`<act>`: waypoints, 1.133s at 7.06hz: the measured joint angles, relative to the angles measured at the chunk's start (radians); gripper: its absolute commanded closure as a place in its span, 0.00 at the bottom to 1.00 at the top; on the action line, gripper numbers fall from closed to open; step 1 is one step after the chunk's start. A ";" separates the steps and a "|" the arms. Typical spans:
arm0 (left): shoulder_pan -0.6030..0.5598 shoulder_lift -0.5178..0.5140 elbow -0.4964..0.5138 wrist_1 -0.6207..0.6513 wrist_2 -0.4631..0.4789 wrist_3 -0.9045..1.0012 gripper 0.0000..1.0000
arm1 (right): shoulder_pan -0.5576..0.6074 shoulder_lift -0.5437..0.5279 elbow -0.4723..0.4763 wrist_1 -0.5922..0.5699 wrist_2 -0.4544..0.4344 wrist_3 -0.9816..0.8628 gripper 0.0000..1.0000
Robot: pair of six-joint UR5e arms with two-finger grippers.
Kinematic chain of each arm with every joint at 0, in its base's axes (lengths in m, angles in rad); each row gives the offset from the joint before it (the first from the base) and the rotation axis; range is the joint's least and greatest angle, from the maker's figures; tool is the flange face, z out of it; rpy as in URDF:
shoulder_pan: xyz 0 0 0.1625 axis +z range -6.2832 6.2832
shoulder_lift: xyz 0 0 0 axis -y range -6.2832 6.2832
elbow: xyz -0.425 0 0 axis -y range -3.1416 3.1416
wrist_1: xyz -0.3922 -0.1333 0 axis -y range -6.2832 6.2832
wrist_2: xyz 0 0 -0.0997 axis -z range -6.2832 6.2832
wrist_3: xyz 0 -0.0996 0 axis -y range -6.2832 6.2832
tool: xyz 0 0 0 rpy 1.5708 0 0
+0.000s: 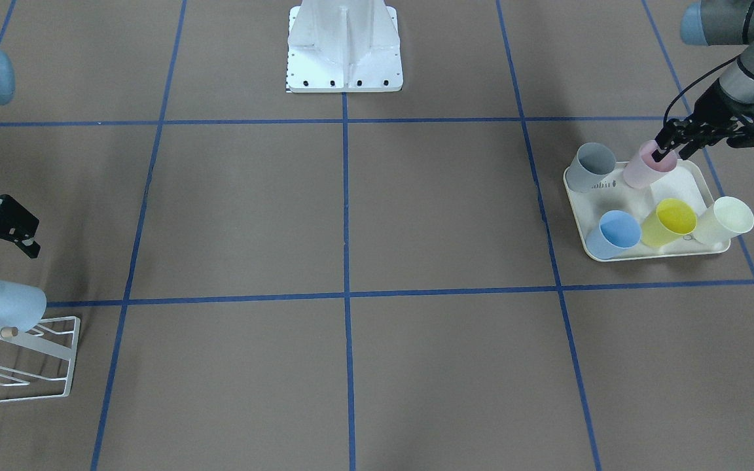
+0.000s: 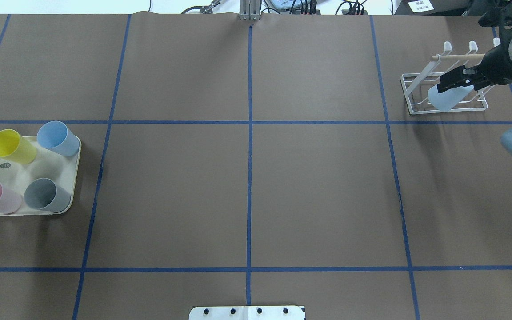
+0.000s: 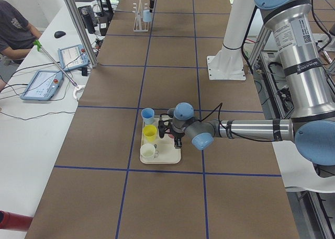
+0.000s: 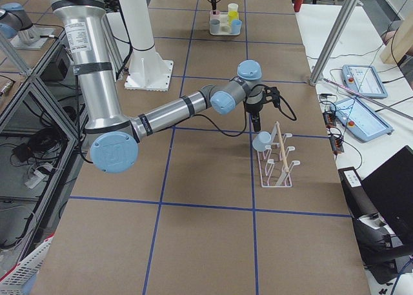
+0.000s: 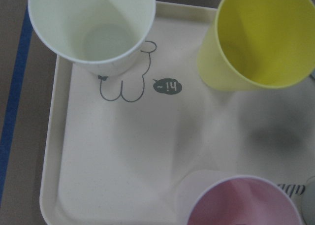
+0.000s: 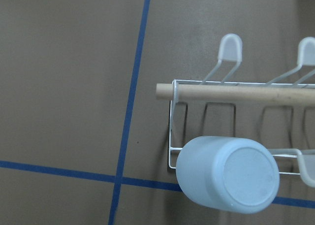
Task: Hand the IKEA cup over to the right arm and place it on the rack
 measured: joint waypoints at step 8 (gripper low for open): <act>-0.187 0.016 -0.145 0.006 -0.141 -0.044 1.00 | -0.038 0.042 0.042 0.002 -0.002 0.156 0.01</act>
